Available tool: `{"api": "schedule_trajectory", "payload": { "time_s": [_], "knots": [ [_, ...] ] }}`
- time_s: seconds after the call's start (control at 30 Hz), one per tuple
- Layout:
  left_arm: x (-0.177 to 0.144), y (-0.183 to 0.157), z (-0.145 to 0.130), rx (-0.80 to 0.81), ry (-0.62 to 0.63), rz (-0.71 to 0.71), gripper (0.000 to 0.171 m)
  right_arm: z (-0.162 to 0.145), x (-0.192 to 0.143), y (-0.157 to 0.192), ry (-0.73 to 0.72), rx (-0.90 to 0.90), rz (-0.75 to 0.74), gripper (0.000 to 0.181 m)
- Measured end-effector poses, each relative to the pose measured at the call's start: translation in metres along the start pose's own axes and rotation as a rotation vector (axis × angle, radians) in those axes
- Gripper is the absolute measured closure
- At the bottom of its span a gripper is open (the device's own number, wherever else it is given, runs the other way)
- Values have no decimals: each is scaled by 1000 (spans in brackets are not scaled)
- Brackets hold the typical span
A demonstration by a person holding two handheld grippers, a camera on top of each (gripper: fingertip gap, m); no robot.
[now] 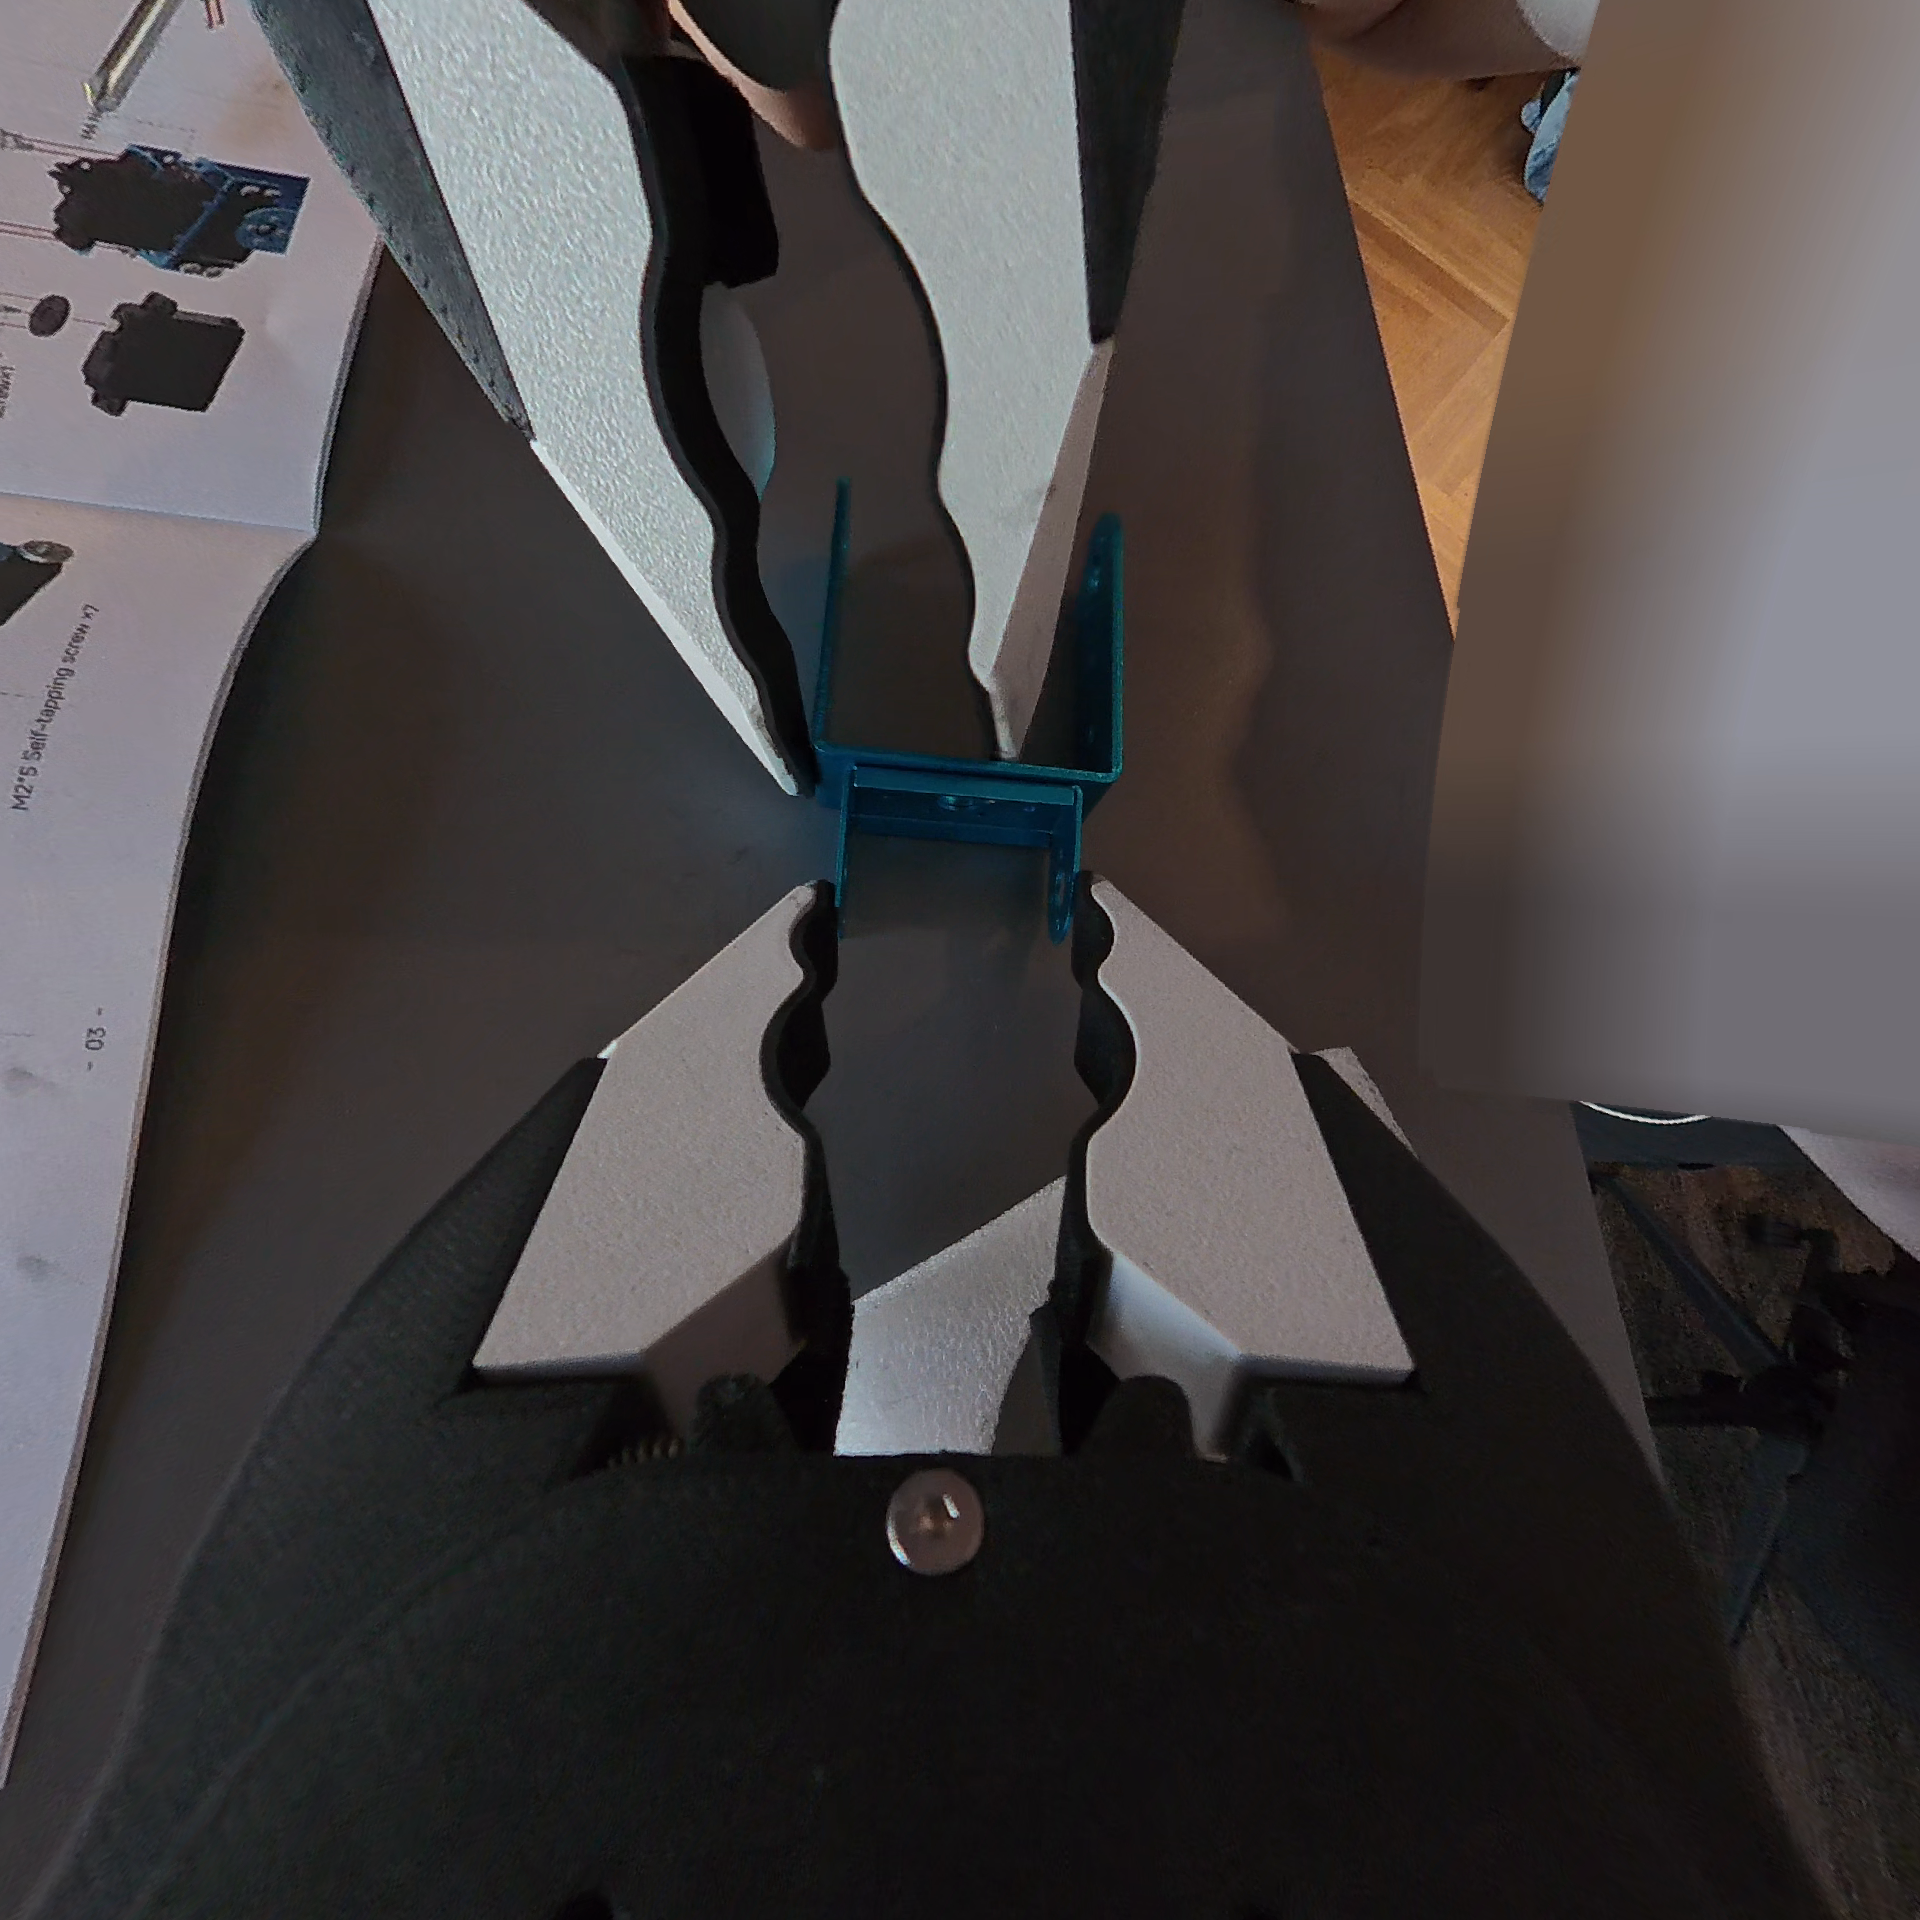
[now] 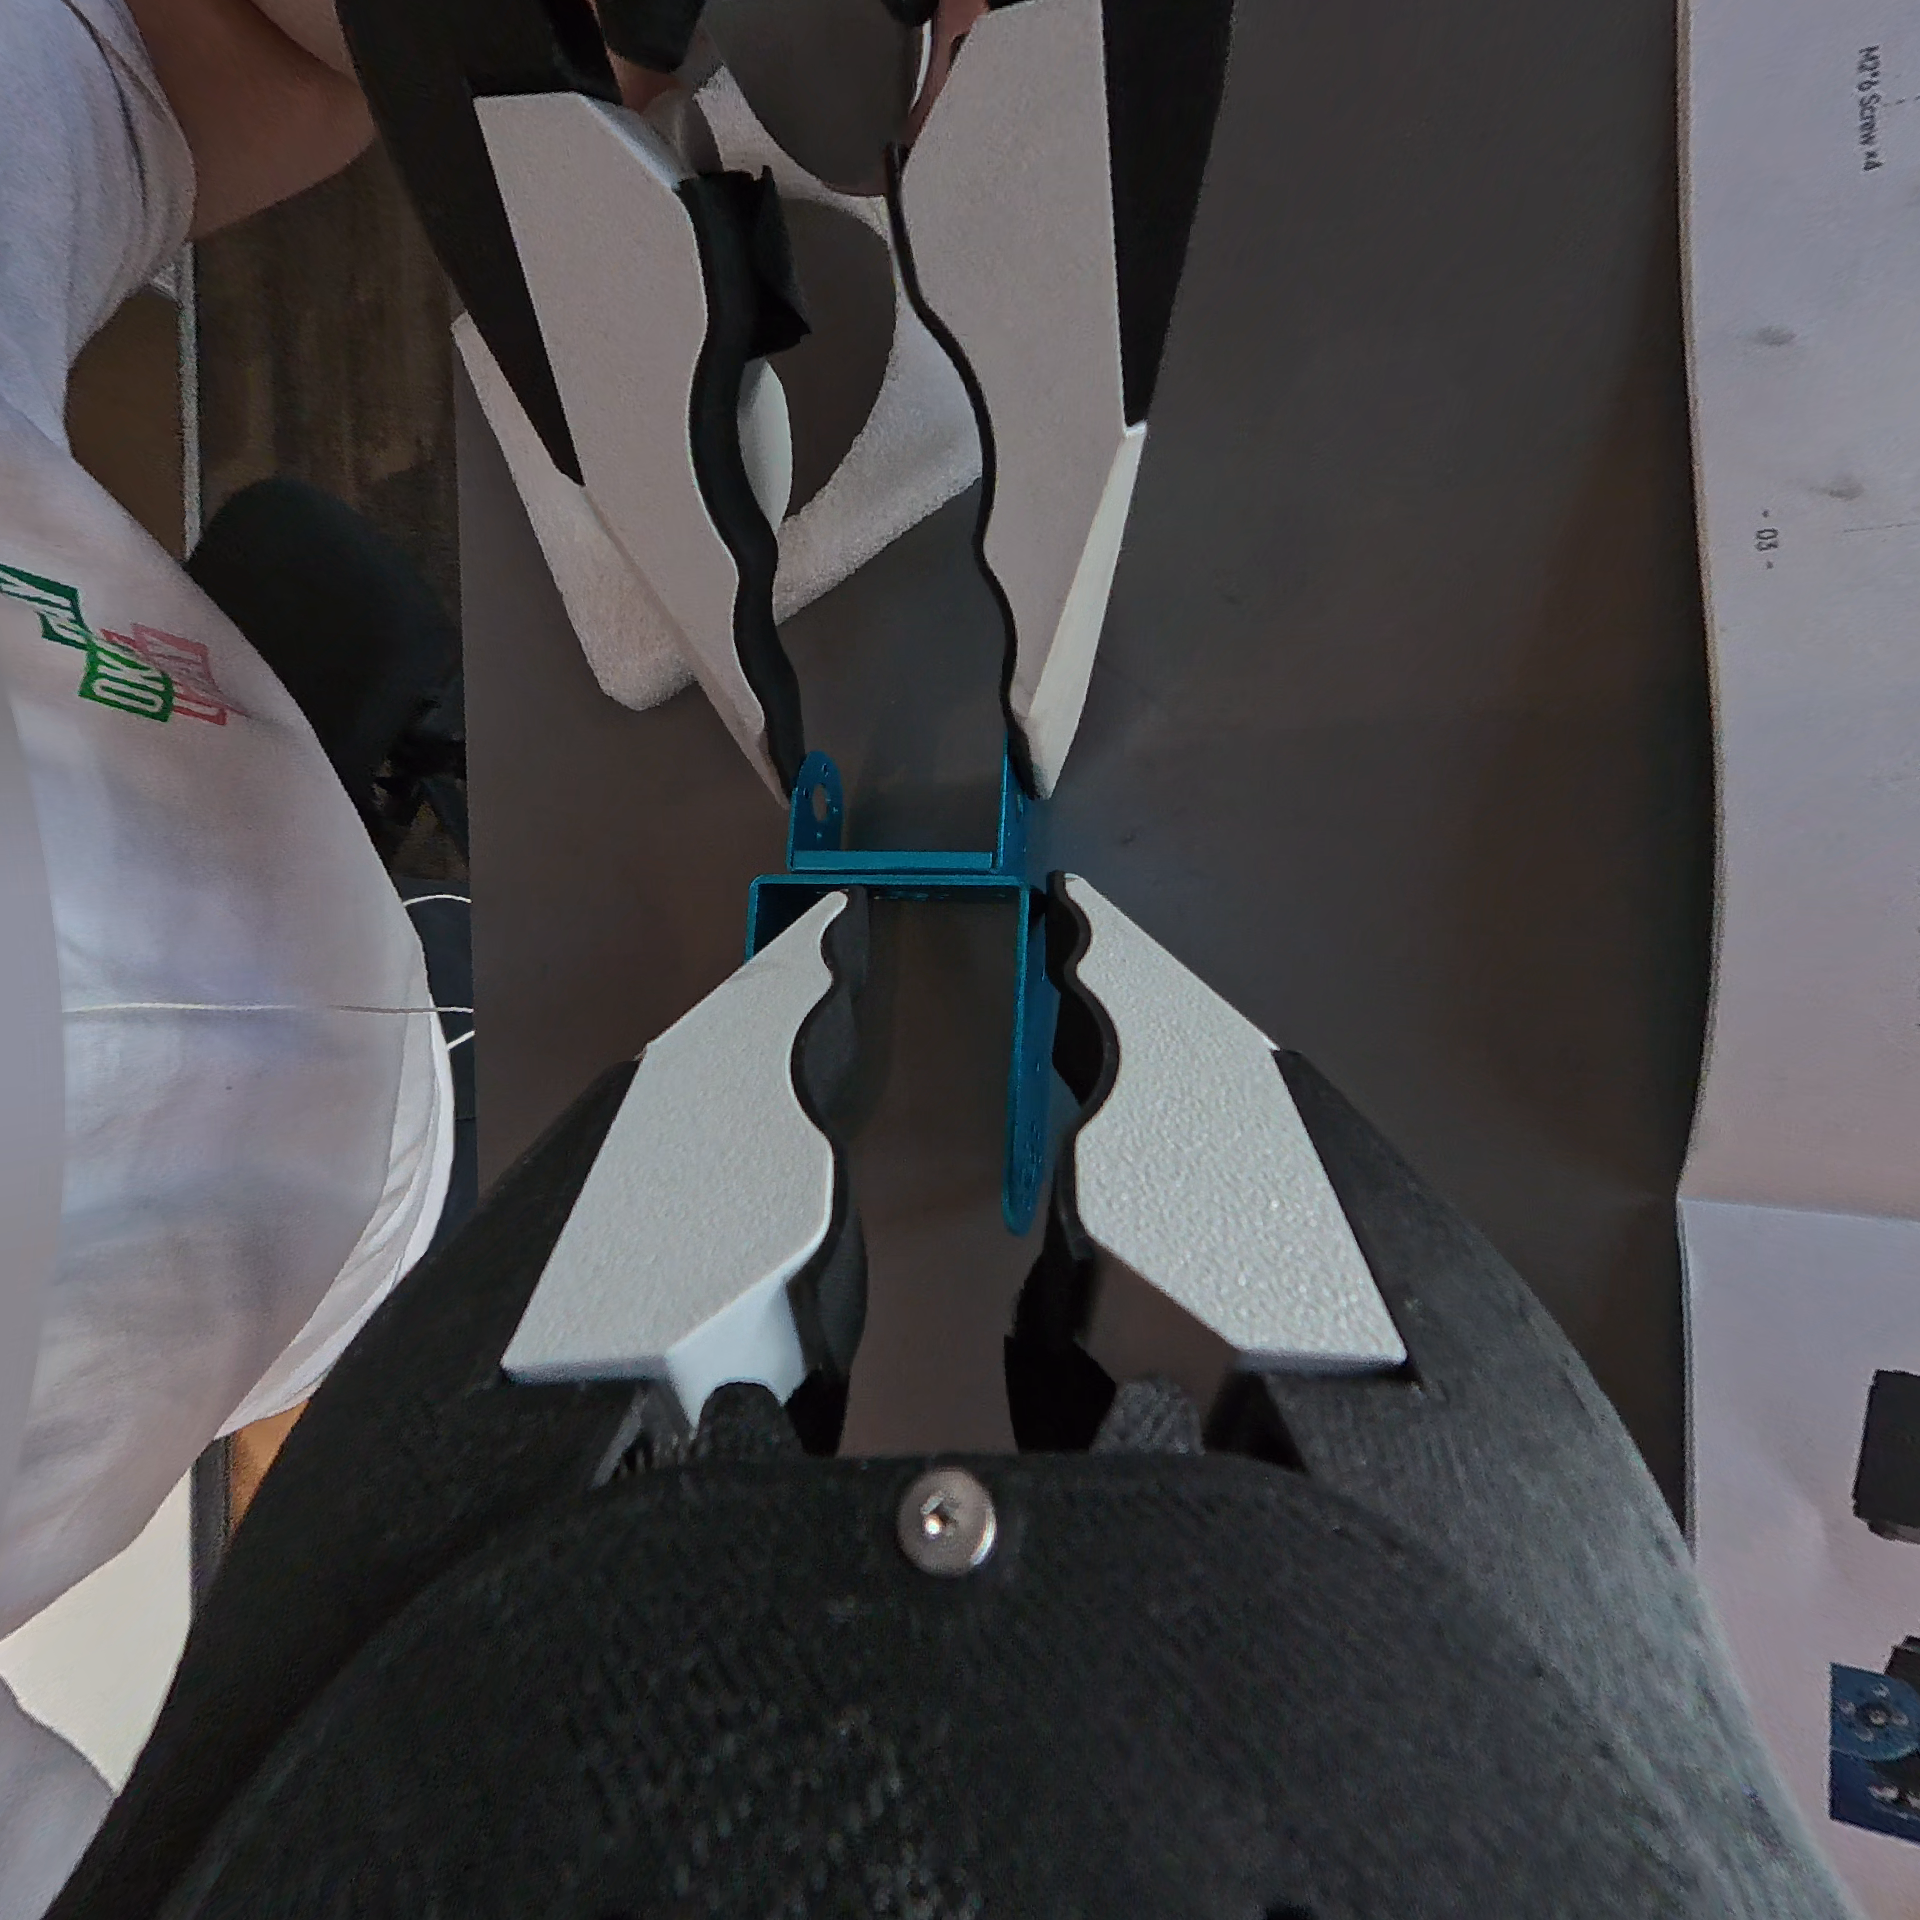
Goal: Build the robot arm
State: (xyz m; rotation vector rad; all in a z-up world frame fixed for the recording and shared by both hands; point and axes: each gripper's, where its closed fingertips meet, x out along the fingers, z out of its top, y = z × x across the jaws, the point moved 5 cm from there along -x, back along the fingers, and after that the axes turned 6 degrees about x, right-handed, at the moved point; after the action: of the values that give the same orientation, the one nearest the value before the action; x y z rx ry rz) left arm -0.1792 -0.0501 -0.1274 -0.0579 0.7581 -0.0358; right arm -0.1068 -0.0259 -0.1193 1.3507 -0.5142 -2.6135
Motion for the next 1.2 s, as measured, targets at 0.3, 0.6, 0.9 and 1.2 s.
{"api": "schedule_trajectory", "payload": {
  "time_s": [0.3, 0.6, 0.9, 1.2],
  "knots": [
    [1, -1, 1, -3, -8, -14, 127, -2, -1, -5, -1, 15, 36, 158],
    [2, -1, 1, -13, -8, -14, 127, -2, 1, 4, 18, -66, -22, 144],
    [3, -2, 2, -4, -7, -18, 127, -3, 0, 3, 23, -47, 10, 148],
    [4, -4, 3, 1, -6, -24, 127, -4, -1, 2, 17, -17, 97, 147]
  ]
}}
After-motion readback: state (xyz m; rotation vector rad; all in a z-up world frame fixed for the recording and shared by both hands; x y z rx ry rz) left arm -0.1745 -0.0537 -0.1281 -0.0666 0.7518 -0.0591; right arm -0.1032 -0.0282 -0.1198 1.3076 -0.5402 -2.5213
